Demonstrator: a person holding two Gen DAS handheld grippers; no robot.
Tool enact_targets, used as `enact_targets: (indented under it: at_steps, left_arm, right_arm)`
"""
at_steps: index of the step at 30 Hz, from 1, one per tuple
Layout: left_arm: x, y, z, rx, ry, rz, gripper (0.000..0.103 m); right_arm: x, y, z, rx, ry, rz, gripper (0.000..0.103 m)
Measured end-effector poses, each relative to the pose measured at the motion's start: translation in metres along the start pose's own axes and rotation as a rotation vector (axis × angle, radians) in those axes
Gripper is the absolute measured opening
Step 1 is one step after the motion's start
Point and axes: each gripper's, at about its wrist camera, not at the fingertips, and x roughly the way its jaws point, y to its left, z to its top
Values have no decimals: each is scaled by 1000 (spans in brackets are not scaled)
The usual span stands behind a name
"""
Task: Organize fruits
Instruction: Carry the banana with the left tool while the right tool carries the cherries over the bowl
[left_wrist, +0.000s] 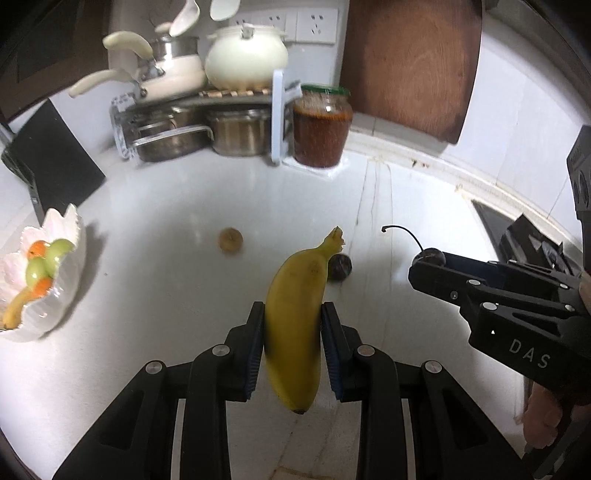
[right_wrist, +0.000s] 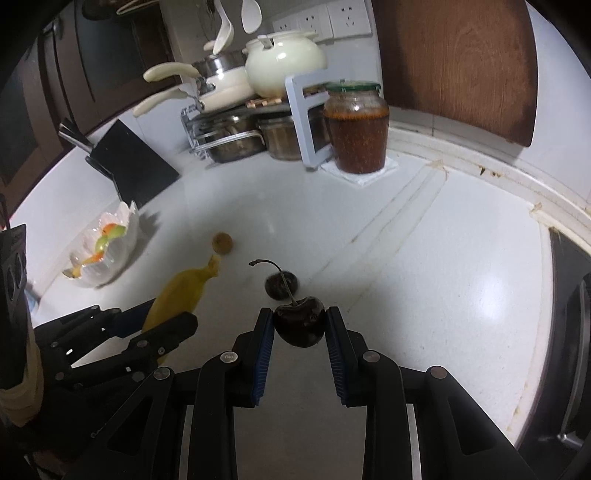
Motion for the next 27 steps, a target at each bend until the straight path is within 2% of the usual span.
enact_targets:
  at_steps: [11,27]
  left_arm:
    - [-40,19,14,-45,-81,35,30]
    - [-97,63,19,-112,-202,113,30]
  right_arm:
    - [-23,25,18,-26,-81,9,30]
    - [-38,84,45,-95,-179,106,30]
